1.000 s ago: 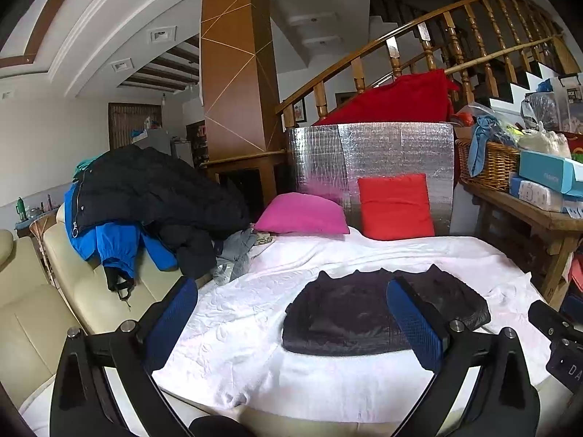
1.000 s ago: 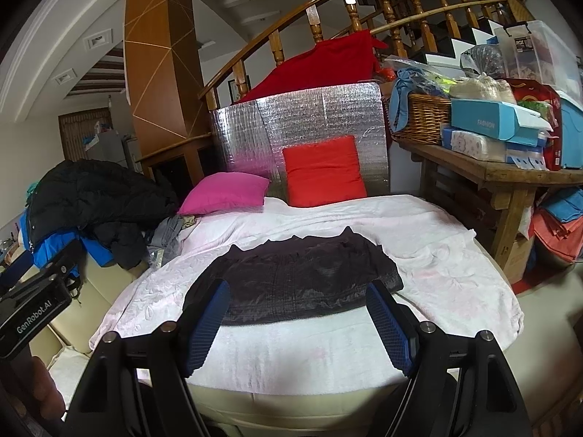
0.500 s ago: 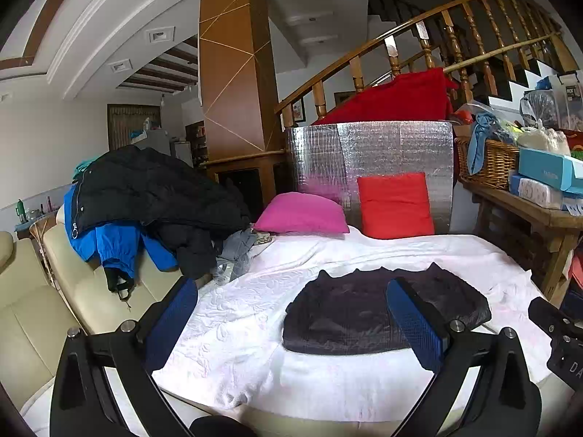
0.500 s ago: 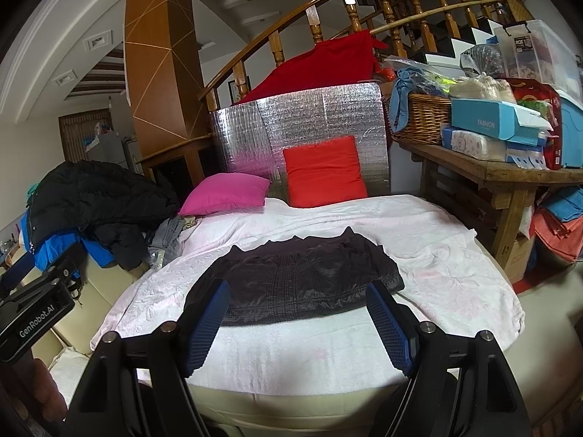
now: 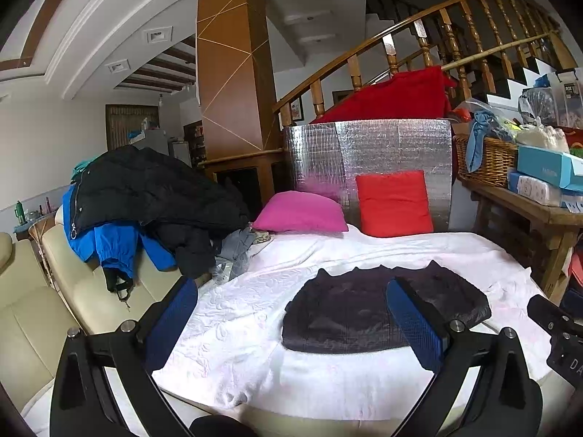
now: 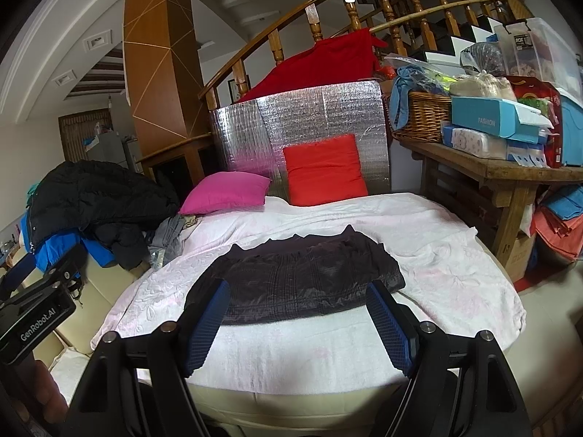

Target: Fold large clothes

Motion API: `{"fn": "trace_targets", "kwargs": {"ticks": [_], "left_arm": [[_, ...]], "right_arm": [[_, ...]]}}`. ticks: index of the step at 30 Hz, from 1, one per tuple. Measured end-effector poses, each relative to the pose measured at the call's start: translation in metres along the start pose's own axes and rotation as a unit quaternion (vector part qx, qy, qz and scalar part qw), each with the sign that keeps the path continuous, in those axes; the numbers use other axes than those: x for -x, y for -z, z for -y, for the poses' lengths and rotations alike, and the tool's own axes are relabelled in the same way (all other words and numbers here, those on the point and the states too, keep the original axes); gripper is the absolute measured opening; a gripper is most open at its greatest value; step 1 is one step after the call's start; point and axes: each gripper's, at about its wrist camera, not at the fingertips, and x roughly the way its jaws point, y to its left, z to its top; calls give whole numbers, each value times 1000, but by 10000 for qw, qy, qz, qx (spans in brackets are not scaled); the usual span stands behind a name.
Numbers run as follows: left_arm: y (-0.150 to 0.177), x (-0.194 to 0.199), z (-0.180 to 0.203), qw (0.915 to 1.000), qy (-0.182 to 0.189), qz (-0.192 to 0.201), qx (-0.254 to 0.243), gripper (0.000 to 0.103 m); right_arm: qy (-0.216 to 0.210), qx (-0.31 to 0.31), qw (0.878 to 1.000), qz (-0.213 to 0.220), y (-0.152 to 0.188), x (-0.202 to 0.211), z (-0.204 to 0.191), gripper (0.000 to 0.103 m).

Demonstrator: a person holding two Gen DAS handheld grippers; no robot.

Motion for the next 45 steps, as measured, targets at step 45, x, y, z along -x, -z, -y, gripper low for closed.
{"fn": "trace_targets", "kwargs": {"ticks": [45], "left_arm": [[9,-83,3,9981,-105,-603,-60,103]], "right_arm": [[57,108,9984,-561,-8,-85,-9,80]]}}
